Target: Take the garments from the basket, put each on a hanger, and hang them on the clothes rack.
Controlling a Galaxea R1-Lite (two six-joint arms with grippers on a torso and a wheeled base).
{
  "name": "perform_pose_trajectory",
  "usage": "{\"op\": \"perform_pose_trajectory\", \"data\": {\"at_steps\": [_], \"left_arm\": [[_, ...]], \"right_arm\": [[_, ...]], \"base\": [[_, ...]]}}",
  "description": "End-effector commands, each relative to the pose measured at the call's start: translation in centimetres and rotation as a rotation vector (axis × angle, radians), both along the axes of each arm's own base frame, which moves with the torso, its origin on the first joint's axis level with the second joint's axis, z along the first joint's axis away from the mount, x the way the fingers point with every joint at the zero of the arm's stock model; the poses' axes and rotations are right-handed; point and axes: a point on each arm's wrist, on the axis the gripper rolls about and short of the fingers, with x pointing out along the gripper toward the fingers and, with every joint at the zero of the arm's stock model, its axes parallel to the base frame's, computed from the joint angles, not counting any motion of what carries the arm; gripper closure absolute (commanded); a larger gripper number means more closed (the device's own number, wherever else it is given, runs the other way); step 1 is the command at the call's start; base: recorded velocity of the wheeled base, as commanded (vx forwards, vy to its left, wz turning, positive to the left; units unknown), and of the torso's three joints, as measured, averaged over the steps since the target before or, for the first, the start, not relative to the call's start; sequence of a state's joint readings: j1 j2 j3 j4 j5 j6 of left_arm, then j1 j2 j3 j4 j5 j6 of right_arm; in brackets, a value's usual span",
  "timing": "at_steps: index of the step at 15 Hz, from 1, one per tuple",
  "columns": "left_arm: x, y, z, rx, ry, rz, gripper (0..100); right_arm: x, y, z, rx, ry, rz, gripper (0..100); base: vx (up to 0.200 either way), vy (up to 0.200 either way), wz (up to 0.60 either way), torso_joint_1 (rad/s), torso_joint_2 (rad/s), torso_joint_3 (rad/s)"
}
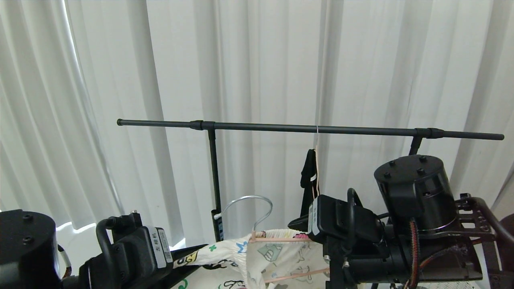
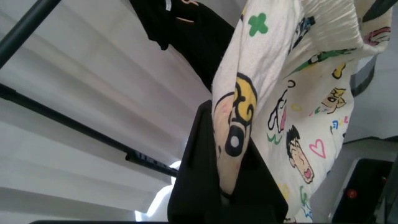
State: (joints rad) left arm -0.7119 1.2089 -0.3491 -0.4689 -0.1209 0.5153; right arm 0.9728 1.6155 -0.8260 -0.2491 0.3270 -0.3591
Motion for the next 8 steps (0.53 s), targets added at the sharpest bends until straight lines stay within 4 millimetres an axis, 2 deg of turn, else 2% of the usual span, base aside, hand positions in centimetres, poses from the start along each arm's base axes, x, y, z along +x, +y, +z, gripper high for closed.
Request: {"op": "perform_pose_trajectory", "data": {"at_steps": [1, 7, 8], "left_arm": [[-0.07, 0.06, 0.12, -0.005, -0.006, 0.000, 100], [-0.23, 0.14, 0.29, -0.012, -0.013, -0.005, 100], [-0.23, 0.14, 0.29, -0.011, -0.014, -0.005, 100]], "right_arm": [[0.13, 0.26, -0.47, -0.014, 0.009, 0.001, 0], [0.33, 0.30, -0.70, -0.028, 0.002, -0.026, 0], [0.38, 0.28, -0.69, -0.027, 0.000, -0.028, 100]], "base": [[0.000, 0.000, 0.00, 0.000, 0.00, 0.000], [0.000, 0.000, 0.00, 0.000, 0.00, 0.000], [0.000, 0.000, 0.00, 0.000, 0.00, 0.000]]}}
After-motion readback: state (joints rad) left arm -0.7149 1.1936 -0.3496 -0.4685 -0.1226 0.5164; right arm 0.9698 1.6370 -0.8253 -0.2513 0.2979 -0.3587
